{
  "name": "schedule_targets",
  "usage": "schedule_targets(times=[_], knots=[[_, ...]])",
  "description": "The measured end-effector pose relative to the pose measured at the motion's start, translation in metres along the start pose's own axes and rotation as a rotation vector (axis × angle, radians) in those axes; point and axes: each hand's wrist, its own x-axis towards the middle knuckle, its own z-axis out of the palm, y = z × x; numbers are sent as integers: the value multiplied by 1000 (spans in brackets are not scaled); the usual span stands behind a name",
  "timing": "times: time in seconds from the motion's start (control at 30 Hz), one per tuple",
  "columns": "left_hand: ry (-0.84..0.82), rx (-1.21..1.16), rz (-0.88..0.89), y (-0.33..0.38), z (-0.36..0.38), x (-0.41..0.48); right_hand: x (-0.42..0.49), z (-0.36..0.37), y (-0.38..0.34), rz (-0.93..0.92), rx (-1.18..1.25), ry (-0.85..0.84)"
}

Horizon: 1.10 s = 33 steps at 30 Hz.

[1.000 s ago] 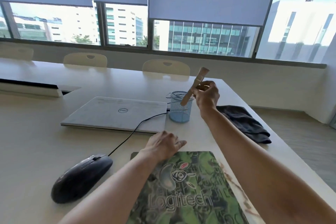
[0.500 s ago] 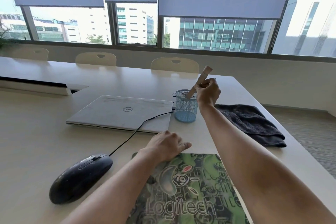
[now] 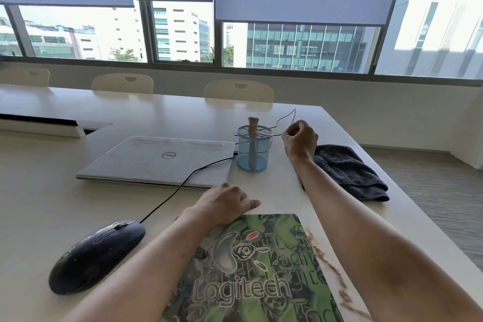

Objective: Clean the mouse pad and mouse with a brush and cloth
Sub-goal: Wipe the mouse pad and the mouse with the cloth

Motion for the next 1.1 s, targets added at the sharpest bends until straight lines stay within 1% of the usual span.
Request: schedule_targets(times=[0.1, 0.17, 0.23, 0.3, 0.43, 0.53, 0.6, 0.67, 0.73, 0.8, 0.9, 0.97, 1.1], knots=[[-6, 8, 3, -1, 1, 2, -1, -18, 30, -33, -240, -66], [5, 3, -4, -2, 2, 2, 0, -29, 51, -25, -448, -183], [13, -10, -12, -3, 2, 3, -1, -40, 67, 25, -644, -310], [12, -15, -12, -3, 1, 3, -3, -49, 76, 49, -728, -384], [-6, -14, -29, -2, 1, 4, -11, -54, 74, -54, -765, -422], [-11, -19, -35, -1, 1, 2, -13, -55, 65, -70, -752, -417], [-16, -18, -40, -1, 0, 2, -9, -58, 62, -44, -732, -379], [-18, -8, -47, 0, 0, 1, -2, -63, 66, -29, -742, -308], [-17, -1, -53, 1, 0, 0, 4, -70, 73, 23, -808, -293], [-21, -6, -61, 1, 0, 0, 7, -78, 83, 147, -876, -356], [-22, -18, -69, 3, -1, -2, 10, -84, 95, 320, -858, -413], [-31, -30, -87, 4, -1, -1, 13, -83, 98, 347, -832, -382], [-63, -59, -137, 5, -3, 3, 15, -75, 97, 328, -716, -265]])
